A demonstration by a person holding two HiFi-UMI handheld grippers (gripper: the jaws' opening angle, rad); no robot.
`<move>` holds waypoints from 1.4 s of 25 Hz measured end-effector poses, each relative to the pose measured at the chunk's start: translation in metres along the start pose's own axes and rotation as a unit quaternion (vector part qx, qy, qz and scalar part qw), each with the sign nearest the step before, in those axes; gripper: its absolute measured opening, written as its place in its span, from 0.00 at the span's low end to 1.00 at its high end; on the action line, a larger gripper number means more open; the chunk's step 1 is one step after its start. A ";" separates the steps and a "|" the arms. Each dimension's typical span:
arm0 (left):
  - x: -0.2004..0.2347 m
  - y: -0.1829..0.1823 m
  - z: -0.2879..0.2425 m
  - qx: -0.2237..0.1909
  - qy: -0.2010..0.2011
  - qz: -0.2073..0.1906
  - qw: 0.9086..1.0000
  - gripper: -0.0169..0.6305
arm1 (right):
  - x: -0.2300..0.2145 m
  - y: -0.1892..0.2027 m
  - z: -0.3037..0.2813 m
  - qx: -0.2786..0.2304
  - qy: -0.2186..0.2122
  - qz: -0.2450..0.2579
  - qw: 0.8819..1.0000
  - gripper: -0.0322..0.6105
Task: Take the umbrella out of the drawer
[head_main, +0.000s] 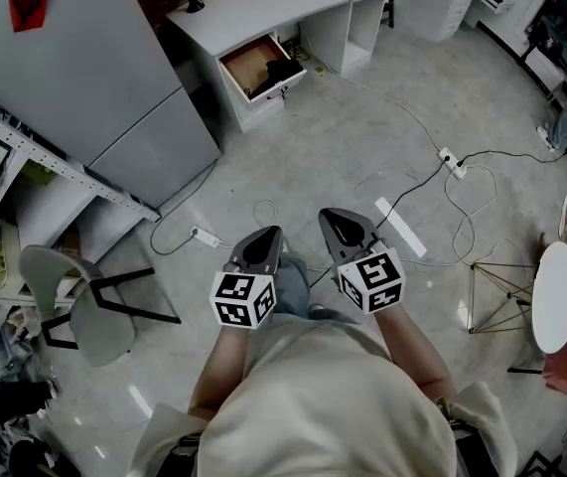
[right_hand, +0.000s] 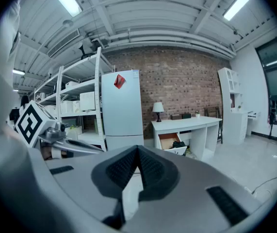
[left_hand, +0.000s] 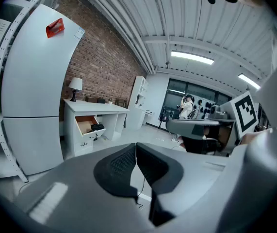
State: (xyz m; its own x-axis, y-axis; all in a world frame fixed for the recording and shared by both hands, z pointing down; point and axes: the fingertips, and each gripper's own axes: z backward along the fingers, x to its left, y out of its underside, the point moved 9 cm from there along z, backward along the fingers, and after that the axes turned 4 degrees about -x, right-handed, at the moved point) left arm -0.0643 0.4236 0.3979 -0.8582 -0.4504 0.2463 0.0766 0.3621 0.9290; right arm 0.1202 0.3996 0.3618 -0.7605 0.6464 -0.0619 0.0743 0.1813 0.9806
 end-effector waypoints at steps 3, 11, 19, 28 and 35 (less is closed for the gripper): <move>-0.013 0.009 0.016 0.003 -0.010 -0.015 1.000 0.05 | 0.007 -0.001 0.022 -0.005 0.010 -0.005 1.000 0.05; -0.032 0.013 0.036 -0.015 -0.013 -0.016 1.000 0.05 | 0.017 0.005 0.054 0.012 0.016 0.010 1.000 0.05; -0.037 0.015 0.035 -0.022 -0.013 -0.015 1.000 0.05 | 0.015 0.011 0.061 0.008 0.022 0.002 1.000 0.05; -0.024 0.011 0.024 -0.016 -0.004 0.010 1.000 0.30 | 0.001 0.015 0.047 0.015 0.001 -0.016 1.000 0.38; 0.001 0.002 -0.007 -0.029 -0.012 0.026 0.999 0.46 | -0.024 0.012 0.022 0.003 0.001 -0.024 1.000 0.54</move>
State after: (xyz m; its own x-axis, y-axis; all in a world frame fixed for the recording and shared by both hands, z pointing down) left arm -0.0611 0.4183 0.4023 -0.8639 -0.4124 0.2892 0.1501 0.3371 0.9294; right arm 0.1531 0.4024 0.3707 -0.7645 0.6355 -0.1078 0.0420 0.2160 0.9755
